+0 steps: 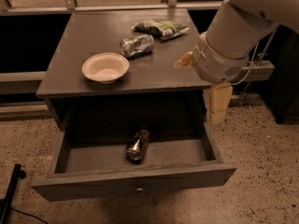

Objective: Pick orange can from top drawer and place on counter

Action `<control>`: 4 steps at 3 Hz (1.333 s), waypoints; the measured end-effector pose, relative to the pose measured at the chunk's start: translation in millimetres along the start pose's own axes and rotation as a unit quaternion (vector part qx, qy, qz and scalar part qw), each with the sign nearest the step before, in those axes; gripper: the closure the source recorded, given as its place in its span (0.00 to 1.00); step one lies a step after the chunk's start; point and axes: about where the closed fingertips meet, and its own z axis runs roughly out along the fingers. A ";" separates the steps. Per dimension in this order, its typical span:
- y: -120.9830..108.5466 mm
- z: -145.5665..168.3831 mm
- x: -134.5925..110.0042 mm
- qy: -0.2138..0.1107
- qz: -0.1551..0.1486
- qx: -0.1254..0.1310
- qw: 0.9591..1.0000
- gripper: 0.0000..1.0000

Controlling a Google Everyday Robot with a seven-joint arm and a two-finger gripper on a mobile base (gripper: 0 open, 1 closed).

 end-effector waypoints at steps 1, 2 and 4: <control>-21.0 46.6 -25.0 0.014 -0.110 -0.026 0.993 0.00; -22.8 46.0 -24.0 0.021 -0.136 -0.025 0.990 0.00; -29.9 62.6 -27.6 0.010 -0.189 -0.054 0.980 0.00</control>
Offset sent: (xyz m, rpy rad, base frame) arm 0.0155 0.0357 -0.0322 -0.0722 -0.0048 0.1793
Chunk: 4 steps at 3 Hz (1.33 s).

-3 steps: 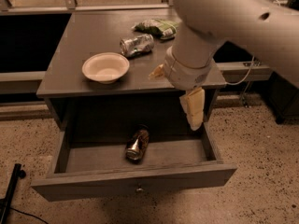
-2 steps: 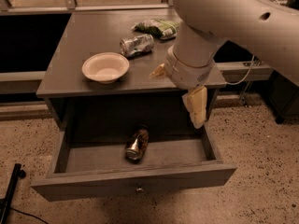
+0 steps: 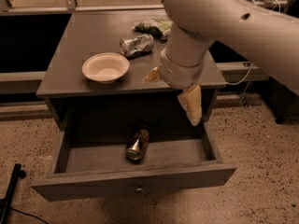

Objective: Pick orange can from top drawer and place on counter

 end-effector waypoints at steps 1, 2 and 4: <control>-7.9 36.5 -10.3 -0.024 -0.109 -0.024 0.993 0.00; -9.4 37.6 -12.2 -0.026 -0.152 -0.022 0.988 0.00; -26.2 77.2 -19.2 -0.005 -0.226 -0.038 0.973 0.00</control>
Offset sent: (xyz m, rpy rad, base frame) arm 0.0021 0.0155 -0.0295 -0.0212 0.0355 0.1955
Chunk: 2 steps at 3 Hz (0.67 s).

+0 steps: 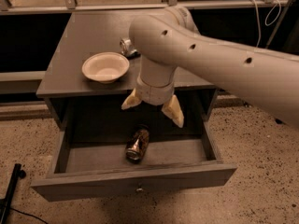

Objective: Pick orange can from top drawer and place on counter

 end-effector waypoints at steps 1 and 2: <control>-9.5 45.3 6.1 0.047 -0.120 0.024 0.991 0.00; -17.1 44.4 -3.1 0.029 -0.193 0.055 0.979 0.00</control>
Offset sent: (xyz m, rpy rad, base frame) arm -0.0107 0.0310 -0.0359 0.1325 -0.1225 0.7568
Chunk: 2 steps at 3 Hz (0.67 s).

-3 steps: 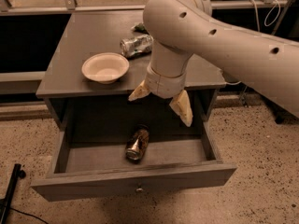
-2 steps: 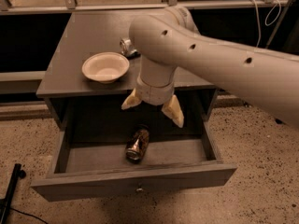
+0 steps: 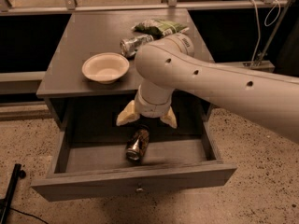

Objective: Pick orange can from top drawer and place on counter

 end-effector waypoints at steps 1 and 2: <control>0.5 8.4 1.9 -0.006 -0.046 -0.006 0.999 0.00; 12.7 38.8 6.2 -0.005 -0.010 -0.013 1.000 0.00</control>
Offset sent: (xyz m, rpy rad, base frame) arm 0.0283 -0.0104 -0.0826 -0.0111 0.0074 -0.1305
